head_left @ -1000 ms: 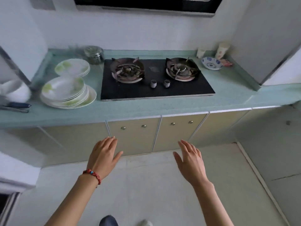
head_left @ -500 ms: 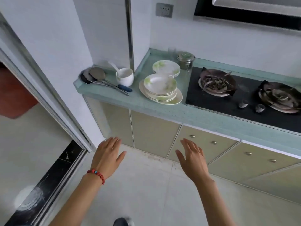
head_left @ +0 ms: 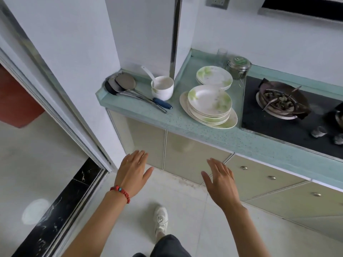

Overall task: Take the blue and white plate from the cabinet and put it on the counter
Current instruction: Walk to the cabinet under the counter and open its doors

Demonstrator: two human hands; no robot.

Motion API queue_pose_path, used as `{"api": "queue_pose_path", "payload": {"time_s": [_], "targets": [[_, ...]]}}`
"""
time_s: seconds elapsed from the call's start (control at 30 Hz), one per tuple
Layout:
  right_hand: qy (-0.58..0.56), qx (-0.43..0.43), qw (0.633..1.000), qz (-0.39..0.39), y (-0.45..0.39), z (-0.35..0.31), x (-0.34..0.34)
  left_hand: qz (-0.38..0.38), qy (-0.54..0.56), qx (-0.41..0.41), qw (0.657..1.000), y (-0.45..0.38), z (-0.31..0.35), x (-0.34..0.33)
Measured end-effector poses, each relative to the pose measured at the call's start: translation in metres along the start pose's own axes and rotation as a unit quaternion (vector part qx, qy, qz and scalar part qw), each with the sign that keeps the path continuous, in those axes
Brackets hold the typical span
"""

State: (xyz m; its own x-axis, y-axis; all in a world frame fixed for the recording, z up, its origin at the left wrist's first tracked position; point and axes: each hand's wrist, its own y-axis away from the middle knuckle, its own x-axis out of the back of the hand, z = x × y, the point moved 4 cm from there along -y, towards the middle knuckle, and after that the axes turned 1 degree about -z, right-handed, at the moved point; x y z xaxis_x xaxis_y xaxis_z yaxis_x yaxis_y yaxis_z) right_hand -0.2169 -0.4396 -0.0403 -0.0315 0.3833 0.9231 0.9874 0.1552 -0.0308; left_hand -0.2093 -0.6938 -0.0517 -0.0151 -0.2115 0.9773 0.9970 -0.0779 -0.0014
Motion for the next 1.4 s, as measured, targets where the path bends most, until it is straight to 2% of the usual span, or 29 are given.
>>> {"api": "queue_pose_path", "payload": {"time_s": [0.4,0.53,0.67,0.73,0.77,0.83,0.9,1.07,1.13,1.17,1.23,1.4], "targets": [[-0.005,0.006,0.999,-0.040,-0.101,-0.028,-0.079,-0.098,-0.007,-0.047,0.994,-0.100,-0.040,-0.037],[0.008,-0.015,0.999,-0.037,-0.123,-0.031,-0.107,-0.097,-0.021,-0.074,0.992,-0.124,-0.060,-0.060],[-0.033,-0.071,0.997,-0.024,-0.140,-0.024,-0.145,-0.121,0.015,-0.095,0.988,-0.147,-0.078,-0.091],[-0.136,-0.152,0.979,-0.016,-0.147,-0.018,-0.166,-0.105,0.088,-0.073,0.988,-0.157,-0.086,-0.111],[-0.223,-0.218,0.950,0.000,-0.151,-0.016,-0.176,-0.094,0.151,-0.039,0.983,-0.163,-0.090,-0.121],[-0.422,-0.333,0.842,0.044,-0.161,-0.016,-0.197,-0.080,0.310,0.061,0.945,-0.175,-0.093,-0.140],[-0.558,-0.384,0.728,0.104,-0.177,-0.019,-0.214,-0.063,0.458,0.161,0.872,-0.191,-0.093,-0.153],[-0.721,-0.393,0.542,0.179,-0.214,-0.022,-0.236,-0.043,0.688,0.305,0.657,-0.225,-0.083,-0.172],[-0.765,-0.392,0.474,0.191,-0.224,-0.021,-0.241,-0.037,0.758,0.316,0.569,-0.234,-0.080,-0.174],[-0.783,-0.390,0.443,0.198,-0.227,-0.020,-0.243,-0.037,0.781,0.311,0.540,-0.237,-0.079,-0.174],[-0.810,-0.377,0.400,0.204,-0.231,-0.021,-0.245,-0.048,0.814,0.299,0.495,-0.242,-0.078,-0.175],[-0.837,-0.358,0.364,0.199,-0.232,-0.030,-0.244,-0.080,0.847,0.295,0.435,-0.243,-0.073,-0.176]]}}
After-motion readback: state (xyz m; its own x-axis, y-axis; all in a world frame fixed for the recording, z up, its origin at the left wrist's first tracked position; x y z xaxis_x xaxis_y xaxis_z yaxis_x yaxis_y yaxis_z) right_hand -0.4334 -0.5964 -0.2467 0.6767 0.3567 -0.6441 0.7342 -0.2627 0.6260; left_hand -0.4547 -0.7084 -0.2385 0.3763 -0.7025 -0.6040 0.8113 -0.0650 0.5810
